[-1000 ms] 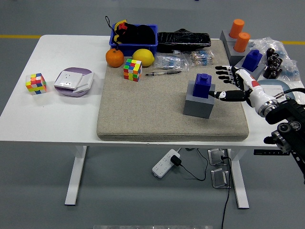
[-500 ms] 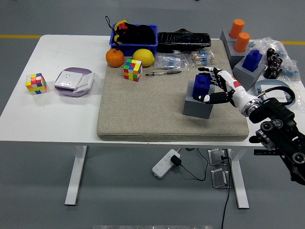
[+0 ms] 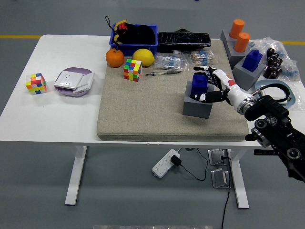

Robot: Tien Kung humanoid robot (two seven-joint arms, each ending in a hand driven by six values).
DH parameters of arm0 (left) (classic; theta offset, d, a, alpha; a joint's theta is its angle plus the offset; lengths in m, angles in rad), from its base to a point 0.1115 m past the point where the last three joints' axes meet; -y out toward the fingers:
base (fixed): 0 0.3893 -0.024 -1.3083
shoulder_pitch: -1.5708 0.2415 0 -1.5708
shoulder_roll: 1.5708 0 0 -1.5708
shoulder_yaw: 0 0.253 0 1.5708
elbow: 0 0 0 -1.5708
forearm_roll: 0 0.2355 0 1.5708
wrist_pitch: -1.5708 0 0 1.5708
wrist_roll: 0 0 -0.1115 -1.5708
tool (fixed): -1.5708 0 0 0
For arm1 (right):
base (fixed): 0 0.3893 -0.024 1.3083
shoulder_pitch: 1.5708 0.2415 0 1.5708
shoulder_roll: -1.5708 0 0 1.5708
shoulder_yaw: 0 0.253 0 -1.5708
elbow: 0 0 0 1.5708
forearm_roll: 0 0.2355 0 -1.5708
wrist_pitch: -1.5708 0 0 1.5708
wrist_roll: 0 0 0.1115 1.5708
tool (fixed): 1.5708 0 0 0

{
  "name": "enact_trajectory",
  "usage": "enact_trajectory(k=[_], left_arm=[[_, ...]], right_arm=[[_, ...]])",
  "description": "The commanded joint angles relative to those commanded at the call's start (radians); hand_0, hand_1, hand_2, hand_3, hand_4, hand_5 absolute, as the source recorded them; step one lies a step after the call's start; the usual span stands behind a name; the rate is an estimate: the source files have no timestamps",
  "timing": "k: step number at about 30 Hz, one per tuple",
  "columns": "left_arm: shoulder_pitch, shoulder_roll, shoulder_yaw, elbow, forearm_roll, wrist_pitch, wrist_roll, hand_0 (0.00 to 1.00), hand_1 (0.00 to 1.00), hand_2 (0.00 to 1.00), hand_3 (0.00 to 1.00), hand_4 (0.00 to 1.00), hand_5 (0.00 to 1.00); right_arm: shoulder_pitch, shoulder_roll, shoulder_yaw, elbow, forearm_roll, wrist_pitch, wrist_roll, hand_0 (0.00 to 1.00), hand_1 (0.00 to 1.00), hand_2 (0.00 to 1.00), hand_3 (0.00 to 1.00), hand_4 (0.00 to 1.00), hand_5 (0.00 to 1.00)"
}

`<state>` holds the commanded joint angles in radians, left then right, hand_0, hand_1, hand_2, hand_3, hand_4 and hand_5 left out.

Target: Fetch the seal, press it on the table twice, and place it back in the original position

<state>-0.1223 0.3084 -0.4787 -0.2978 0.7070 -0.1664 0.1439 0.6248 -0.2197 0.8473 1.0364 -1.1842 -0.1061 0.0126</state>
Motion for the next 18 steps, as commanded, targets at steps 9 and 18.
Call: enact_trajectory(k=[9,18], left_arm=[[-0.001,0.0,-0.002,-0.001,0.001,0.0,-0.001,0.824,0.796,0.762,0.815,0.745,0.305],[-0.002,-0.001,-0.002,-0.002,0.002,-0.001,-0.001,0.824,0.796,0.762,0.814,0.745,0.305]], right_arm=[[0.016,-0.007,0.01,0.009,-0.002,-0.009,0.008,0.838,0.801,0.802,0.829,0.894,0.002],[0.026,-0.01,0.004,0.001,-0.004,-0.005,0.007,0.84,0.799,0.803,0.83,0.892,0.002]])
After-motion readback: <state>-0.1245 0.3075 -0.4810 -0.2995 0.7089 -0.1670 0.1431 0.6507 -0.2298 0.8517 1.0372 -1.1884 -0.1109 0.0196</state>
